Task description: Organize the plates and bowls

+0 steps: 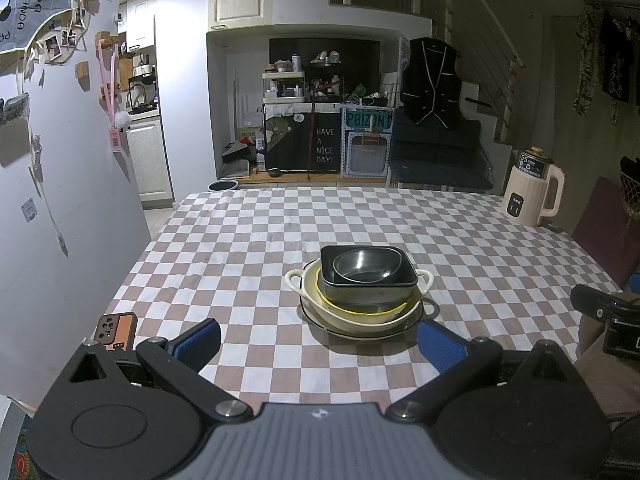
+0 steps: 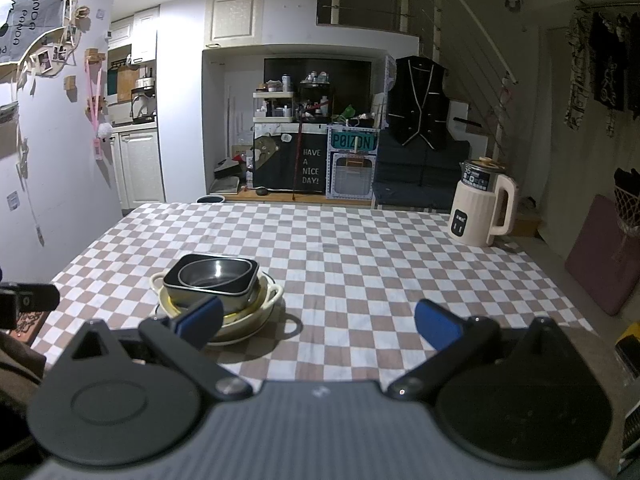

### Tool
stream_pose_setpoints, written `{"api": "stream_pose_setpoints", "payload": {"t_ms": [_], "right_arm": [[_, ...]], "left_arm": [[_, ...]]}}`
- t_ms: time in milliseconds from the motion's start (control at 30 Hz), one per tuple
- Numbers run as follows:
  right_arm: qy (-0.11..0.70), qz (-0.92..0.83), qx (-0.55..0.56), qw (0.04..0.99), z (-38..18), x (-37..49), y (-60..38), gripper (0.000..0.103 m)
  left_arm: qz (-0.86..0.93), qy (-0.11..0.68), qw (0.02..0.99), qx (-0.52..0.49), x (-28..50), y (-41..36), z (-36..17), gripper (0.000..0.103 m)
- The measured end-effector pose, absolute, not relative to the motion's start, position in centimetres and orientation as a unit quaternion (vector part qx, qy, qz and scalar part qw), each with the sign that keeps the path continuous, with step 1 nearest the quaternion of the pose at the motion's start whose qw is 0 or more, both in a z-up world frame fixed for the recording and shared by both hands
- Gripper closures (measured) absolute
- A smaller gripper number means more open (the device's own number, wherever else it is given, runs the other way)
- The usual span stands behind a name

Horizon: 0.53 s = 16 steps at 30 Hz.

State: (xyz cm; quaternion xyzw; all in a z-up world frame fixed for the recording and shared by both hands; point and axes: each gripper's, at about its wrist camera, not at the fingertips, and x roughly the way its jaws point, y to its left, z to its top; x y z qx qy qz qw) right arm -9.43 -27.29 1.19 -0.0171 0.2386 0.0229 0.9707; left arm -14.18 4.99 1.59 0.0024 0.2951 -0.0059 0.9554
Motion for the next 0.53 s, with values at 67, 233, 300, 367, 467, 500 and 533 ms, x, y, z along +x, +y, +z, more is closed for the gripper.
{"api": "stream_pose_setpoints", "payload": {"t_ms": [67, 233, 300, 367, 467, 500, 533], "right_arm": [[0.239, 0.023, -0.017, 0.971, 1.18, -9.43, -27.3, 0.0], [0.238, 0.021, -0.016, 0.971, 1.2, -9.41, -27.31, 0.0], [0.238, 0.021, -0.017, 0.971, 1.19, -9.41, -27.3, 0.0], [0.239, 0.021, -0.017, 0.971, 1.2, -9.37, -27.38, 0.0], [0.238, 0.021, -0.017, 0.971, 1.18, -9.41, -27.31, 0.0], [0.239, 0.022, -0.017, 0.971, 1.17, -9.4, -27.31, 0.0], [0.239, 0.022, -0.017, 0.971, 1.17, -9.41, -27.3, 0.0]], "left_arm": [[-0.006, 0.296, 0.955, 0.002, -14.18, 4.99, 1.57, 0.0], [-0.006, 0.296, 0.955, 0.003, -14.18, 4.9, 1.58, 0.0], [-0.006, 0.296, 0.955, 0.003, -14.17, 4.94, 1.58, 0.0], [-0.008, 0.295, 0.955, 0.002, -14.1, 4.77, 1.55, 0.0], [-0.01, 0.295, 0.955, 0.001, -14.0, 4.4, 1.48, 0.0], [-0.01, 0.295, 0.955, 0.001, -13.99, 4.37, 1.54, 0.0], [-0.011, 0.295, 0.955, 0.001, -13.98, 4.39, 1.54, 0.0]]}}
